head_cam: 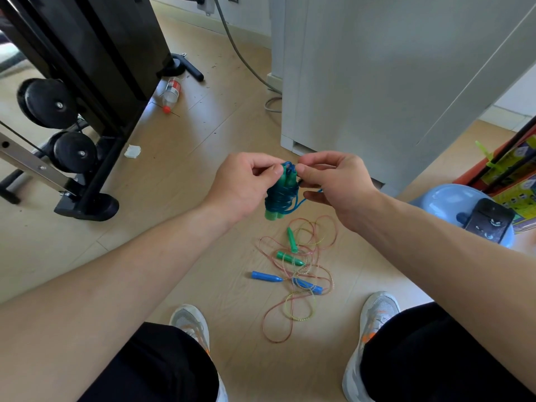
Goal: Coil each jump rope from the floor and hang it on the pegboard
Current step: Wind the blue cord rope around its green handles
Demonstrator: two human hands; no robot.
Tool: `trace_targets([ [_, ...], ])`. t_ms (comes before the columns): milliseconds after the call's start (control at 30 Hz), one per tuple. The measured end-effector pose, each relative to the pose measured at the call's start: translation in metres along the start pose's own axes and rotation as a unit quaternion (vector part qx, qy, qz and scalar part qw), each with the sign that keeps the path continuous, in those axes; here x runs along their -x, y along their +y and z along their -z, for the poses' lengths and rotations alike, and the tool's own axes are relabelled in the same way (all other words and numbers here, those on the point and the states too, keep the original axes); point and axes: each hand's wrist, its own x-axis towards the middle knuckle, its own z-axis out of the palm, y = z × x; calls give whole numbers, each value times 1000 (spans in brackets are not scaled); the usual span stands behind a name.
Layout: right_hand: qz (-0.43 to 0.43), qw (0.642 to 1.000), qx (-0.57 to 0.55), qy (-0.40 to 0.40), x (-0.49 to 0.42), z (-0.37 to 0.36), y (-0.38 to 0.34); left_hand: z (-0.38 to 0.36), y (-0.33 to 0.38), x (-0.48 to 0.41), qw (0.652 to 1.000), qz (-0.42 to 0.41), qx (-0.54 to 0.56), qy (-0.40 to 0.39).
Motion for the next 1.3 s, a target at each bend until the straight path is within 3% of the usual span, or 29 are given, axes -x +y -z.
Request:
trace_targets([
  [167, 1, 1000, -11, -19, 0, 0, -1, 2, 2, 2, 991, 53, 121, -28],
  [333, -10, 999, -23, -45, 0, 0, -3, 0, 3, 4, 982, 79, 170, -18],
  [600, -11, 996, -82, 46, 3, -7, 0, 0, 9, 1, 980, 69, 184, -22],
  [900, -27, 996, -85, -31, 7, -5, -7, 0, 9, 4, 976, 64, 207, -1],
  [1100, -21, 993, -113, 30, 6, -8, -6, 1, 13, 2, 974, 64, 217, -12],
  [1300, -19, 996, -80, -21, 6, -2, -10, 2, 12, 5, 979, 54, 194, -15],
])
